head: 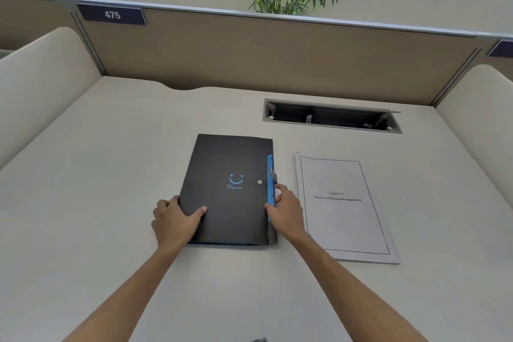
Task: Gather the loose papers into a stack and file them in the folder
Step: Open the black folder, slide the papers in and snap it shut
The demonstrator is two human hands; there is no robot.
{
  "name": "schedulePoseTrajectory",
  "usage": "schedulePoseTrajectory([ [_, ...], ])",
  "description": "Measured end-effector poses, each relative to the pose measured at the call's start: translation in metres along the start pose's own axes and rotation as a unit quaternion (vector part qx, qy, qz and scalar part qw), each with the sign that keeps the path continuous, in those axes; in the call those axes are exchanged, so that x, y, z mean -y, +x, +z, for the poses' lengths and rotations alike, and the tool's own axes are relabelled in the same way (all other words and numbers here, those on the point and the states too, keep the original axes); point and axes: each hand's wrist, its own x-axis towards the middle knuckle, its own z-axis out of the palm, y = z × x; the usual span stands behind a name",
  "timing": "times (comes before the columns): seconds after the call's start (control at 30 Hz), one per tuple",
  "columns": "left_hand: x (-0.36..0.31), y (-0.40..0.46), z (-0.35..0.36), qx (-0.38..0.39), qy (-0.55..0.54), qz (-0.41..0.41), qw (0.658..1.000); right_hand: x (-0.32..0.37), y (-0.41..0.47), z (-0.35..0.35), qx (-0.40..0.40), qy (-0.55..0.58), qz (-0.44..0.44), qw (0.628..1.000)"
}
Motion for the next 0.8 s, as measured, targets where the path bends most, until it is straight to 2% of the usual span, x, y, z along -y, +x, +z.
schedulePoseTrajectory([
  [0.27, -0.005, -0.01, 0.008, -0.02, 0.071, 0.023, 0.997, -0.016, -0.005, -0.007, -0.006, -0.112, -0.033, 0.993],
  [0.4, -0.012, -0.015, 0.009, -0.056, 0.087, 0.024, 0.994, -0.018, -0.006, -0.012, -0.01, -0.106, -0.062, 0.992],
  [0.6, -0.041, -0.04, 0.02, -0.115, 0.055, 0.119, 0.985, -0.033, -0.003, -0.043, -0.05, -0.086, -0.094, 0.991],
  [0.8, -0.079, -0.076, 0.04, -0.094, -0.012, 0.25, 0.964, -0.057, 0.005, -0.086, -0.079, -0.081, -0.076, 0.991],
])
